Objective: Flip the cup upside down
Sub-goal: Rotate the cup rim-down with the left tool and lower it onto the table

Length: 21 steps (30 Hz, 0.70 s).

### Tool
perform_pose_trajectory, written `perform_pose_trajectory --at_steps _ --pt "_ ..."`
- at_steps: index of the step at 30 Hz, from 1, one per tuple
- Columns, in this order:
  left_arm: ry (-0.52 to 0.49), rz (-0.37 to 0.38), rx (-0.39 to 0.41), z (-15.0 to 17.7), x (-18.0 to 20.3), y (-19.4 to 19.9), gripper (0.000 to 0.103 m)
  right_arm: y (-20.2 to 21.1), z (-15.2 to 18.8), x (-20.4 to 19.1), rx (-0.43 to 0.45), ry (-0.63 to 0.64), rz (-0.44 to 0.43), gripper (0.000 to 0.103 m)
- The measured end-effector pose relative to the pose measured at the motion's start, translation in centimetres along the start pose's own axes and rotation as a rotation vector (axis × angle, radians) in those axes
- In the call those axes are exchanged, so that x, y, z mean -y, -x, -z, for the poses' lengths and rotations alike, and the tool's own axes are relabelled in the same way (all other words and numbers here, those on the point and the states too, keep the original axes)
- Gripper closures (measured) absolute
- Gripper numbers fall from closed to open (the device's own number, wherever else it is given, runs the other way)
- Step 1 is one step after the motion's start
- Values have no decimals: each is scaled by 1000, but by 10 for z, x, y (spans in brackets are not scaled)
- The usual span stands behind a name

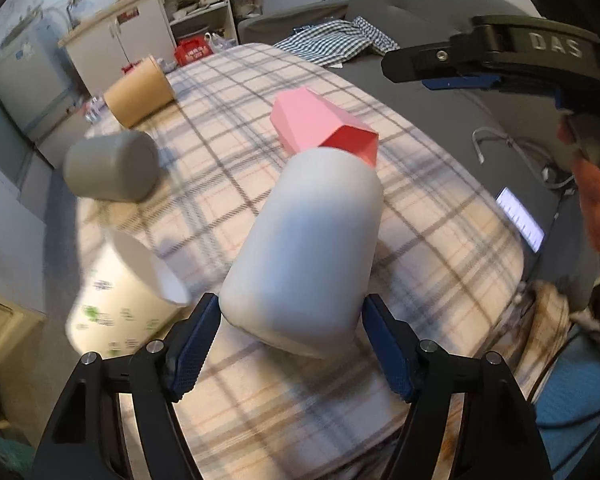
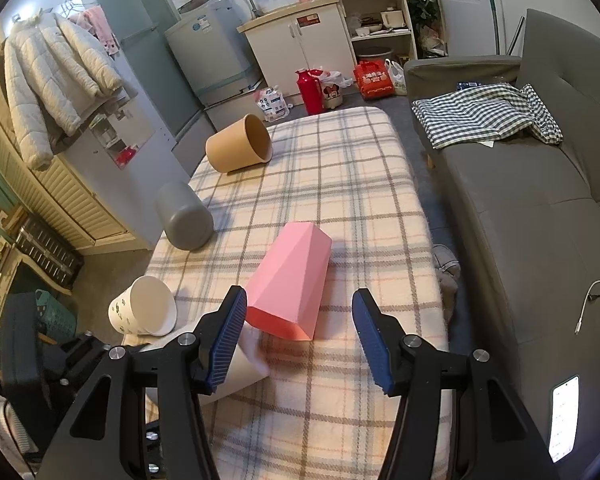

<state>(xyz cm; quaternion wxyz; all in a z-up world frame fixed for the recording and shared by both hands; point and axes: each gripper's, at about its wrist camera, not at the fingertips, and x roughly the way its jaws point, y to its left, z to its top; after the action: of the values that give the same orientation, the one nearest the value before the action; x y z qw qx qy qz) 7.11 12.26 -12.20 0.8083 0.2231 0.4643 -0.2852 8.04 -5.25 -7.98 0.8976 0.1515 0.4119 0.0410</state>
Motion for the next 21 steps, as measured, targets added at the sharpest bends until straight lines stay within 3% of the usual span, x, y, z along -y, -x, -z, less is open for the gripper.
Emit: perform_pose_trajectory --at_steps 10,21 --pt "-72 -129 -19 -13 -20 35 29 0 2 2 0 -15 -23 48" --pt "-96 -115 5 -29 0 29 30 7 3 12 10 -34 -13 48"
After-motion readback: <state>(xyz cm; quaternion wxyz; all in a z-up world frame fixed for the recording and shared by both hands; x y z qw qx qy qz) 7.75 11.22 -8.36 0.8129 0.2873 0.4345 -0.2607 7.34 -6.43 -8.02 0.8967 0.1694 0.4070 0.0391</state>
